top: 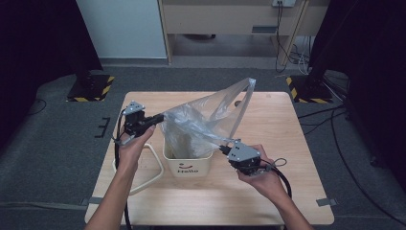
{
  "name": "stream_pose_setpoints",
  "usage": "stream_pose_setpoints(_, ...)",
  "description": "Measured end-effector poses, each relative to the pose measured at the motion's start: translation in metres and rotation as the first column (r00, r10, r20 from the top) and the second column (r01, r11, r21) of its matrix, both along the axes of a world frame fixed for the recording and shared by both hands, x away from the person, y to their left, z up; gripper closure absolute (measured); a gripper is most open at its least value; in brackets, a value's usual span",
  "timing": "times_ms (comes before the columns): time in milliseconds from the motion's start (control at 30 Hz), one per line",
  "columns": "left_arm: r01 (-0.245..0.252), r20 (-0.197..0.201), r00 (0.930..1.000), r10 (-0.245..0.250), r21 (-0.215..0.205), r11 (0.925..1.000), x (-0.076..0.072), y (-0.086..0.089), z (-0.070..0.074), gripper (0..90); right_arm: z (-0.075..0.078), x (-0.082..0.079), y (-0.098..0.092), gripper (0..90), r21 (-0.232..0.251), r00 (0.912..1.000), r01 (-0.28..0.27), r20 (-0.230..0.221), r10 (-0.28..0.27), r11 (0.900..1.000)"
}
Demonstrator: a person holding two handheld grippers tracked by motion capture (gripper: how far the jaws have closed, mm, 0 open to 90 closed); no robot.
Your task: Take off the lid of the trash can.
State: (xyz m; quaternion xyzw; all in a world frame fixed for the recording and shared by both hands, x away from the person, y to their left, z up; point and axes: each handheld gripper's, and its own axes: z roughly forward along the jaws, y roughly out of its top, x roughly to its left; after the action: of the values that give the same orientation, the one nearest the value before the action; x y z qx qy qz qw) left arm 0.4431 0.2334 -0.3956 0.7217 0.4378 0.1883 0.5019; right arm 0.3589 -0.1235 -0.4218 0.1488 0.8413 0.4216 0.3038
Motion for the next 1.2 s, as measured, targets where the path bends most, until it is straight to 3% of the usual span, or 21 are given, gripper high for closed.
stream_pose_setpoints(133, -0.010, 0.019, 0.9998, 0.010, 0.018, 0.9998, 0.001, 0.002, -0.002, 89.9, 0.001, 0.001, -0.002, 90.0, 0.037, 0.9993, -0.008, -0.037, 0.009, 0.999)
stream_pose_setpoints(200, -0.013, 0.009, 0.9999, 0.013, 0.010, 0.9999, 0.000, 0.002, -0.003, 89.9, 0.002, 0.001, -0.003, 90.0, 0.056, 0.9979, -0.011, -0.063, 0.014, 0.998)
stream_pose_setpoints(500, -0.026, 0.000, 0.9997, 0.026, 0.016, 0.9995, -0.002, 0.006, -0.014, 89.8, 0.003, 0.000, -0.004, 90.0, 0.114, 0.9836, -0.031, -0.173, 0.051, 0.993)
stream_pose_setpoints(967, -0.024, -0.029, 0.9993, 0.025, 0.043, 0.9988, -0.005, 0.004, -0.034, 89.7, -0.004, -0.001, 0.002, 90.0, 0.105, 0.9681, -0.070, -0.233, 0.093, 0.992)
stream_pose_setpoints(1200, -0.022, -0.029, 0.9993, 0.023, 0.037, 0.9991, -0.008, -0.001, -0.040, 89.3, -0.007, -0.002, 0.008, 90.0, 0.092, 0.9640, -0.077, -0.247, 0.097, 0.993)
